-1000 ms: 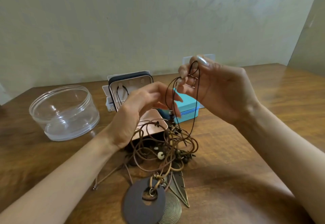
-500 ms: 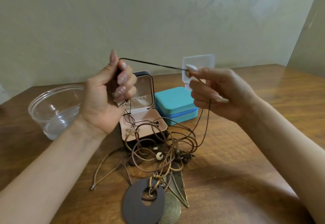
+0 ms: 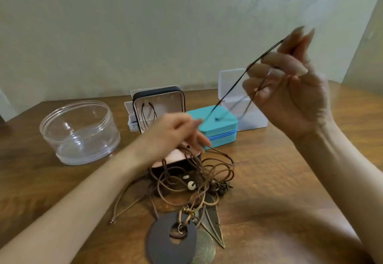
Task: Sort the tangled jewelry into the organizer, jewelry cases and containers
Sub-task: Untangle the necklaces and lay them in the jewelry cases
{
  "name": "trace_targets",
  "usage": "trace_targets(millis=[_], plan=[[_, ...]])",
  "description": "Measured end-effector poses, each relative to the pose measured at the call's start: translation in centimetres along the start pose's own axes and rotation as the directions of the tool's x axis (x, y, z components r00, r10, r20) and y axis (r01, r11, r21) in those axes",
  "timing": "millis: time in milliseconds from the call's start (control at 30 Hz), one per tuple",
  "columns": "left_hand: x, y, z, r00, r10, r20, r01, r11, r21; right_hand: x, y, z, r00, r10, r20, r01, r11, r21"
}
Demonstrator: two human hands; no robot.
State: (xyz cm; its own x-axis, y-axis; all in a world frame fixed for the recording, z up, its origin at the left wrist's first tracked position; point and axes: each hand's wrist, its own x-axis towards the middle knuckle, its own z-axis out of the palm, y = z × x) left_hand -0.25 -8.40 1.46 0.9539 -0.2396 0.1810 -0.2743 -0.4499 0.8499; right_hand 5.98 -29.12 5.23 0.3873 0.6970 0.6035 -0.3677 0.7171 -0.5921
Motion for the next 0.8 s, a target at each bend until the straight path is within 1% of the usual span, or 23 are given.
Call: trace_targets(millis=[33,67,100,133,167,233,267,300,333,367,400,433,467,500,567,600,633,700,733,767,800], plan=[[-0.2,0.2,0.7,0.997,-0.008,0.077,0.003,0.998,0.064,-0.1,-0.1,-0.1,0.998,-0.039,-0.046,0.04,0.999,0.02],[-0.3,0.3,1.3,0.993,-0.013,0.119,-0.002,0.991,0.13,-0.1,0.0,-0.2,0.99,-0.081,-0.117,0.081,0.997,-0.003],[-0.3,0.3,1.8,0.99,-0.012,0.14,-0.018,0.976,0.216,-0.2,0.3,-0.3,0.967,-0.131,-0.219,0.116,0.99,-0.08],[-0.3,0.3,2.1,0.988,-0.004,0.153,-0.046,0.946,0.321,-0.2,0.5,-0.2,0.925,-0.187,-0.331,0.125,0.972,-0.201],[-0.2,0.2,2.3,0.986,-0.006,0.168,-0.065,0.907,0.415,-0.3,0.7,-0.1,0.872,-0.24,-0.427,0.094,0.938,-0.334],[-0.2,0.1,2.3,0.976,-0.033,0.217,-0.086,0.853,0.515,-0.3,1.2,-0.2,0.794,-0.301,-0.528,-0.064,0.823,-0.564],[-0.3,0.1,2.3,0.963,-0.059,0.262,-0.094,0.84,0.535,-0.4,1.3,-0.2,0.772,-0.318,-0.551,-0.182,0.72,-0.67],[-0.4,0.1,2.2,0.945,-0.085,0.317,-0.108,0.832,0.545,-0.5,1.5,-0.3,0.76,-0.333,-0.558,-0.312,0.566,-0.763],[-0.6,0.2,2.1,0.917,-0.118,0.38,-0.118,0.831,0.543,-0.6,1.8,-0.4,0.762,-0.332,-0.556,-0.434,0.375,-0.819],[-0.8,0.4,2.0,0.882,-0.154,0.445,-0.107,0.854,0.509,-0.7,2.3,-0.4,0.776,-0.296,-0.556,-0.531,0.168,-0.831],[-0.9,0.6,1.8,0.841,-0.189,0.507,-0.057,0.901,0.43,-0.7,2.8,-0.5,0.792,-0.229,-0.566,-0.588,-0.036,-0.808],[-1.1,0.9,1.6,0.803,-0.209,0.559,0.012,0.942,0.335,-0.7,3.5,-0.6,0.8,-0.15,-0.581,-0.6,-0.217,-0.77],[-1.2,1.2,1.3,0.792,-0.198,0.578,0.047,0.963,0.266,-0.6,4.3,-0.7,0.8,-0.084,-0.594,-0.581,-0.357,-0.731],[-1.1,1.4,1.0,0.818,-0.16,0.553,0.034,0.972,0.231,-0.6,5.0,-0.9,0.795,-0.036,-0.605,-0.553,-0.454,-0.699],[-0.9,1.5,0.5,0.915,-0.025,0.403,-0.042,0.987,0.155,-0.7,6.3,-1.2,0.78,0.013,-0.626,-0.499,-0.591,-0.634],[-0.7,1.5,0.3,0.955,0.03,0.295,-0.062,0.993,0.102,-0.6,6.7,-1.2,0.768,0.03,-0.64,-0.478,-0.639,-0.603],[-0.6,1.4,0.1,0.98,0.07,0.188,-0.081,0.995,0.052,-0.6,6.9,-1.1,0.749,0.05,-0.661,-0.482,-0.644,-0.594],[-0.2,0.9,-0.3,0.993,0.121,-0.011,-0.121,0.993,-0.007,-0.5,6.4,-0.6,0.681,0.154,-0.716,-0.545,-0.547,-0.636],[0.0,0.5,-0.5,0.986,0.137,-0.098,-0.138,0.99,-0.006,-0.4,6.0,-0.1,0.633,0.249,-0.733,-0.565,-0.499,-0.657],[0.2,0.1,-0.8,0.973,0.158,-0.17,-0.154,0.987,0.035,-0.4,5.6,0.4,0.577,0.357,-0.734,-0.576,-0.46,-0.676],[0.4,-0.2,-0.9,0.956,0.188,-0.226,-0.162,0.978,0.128,-0.5,5.2,0.9,0.529,0.449,-0.72,-0.587,-0.42,-0.692]])
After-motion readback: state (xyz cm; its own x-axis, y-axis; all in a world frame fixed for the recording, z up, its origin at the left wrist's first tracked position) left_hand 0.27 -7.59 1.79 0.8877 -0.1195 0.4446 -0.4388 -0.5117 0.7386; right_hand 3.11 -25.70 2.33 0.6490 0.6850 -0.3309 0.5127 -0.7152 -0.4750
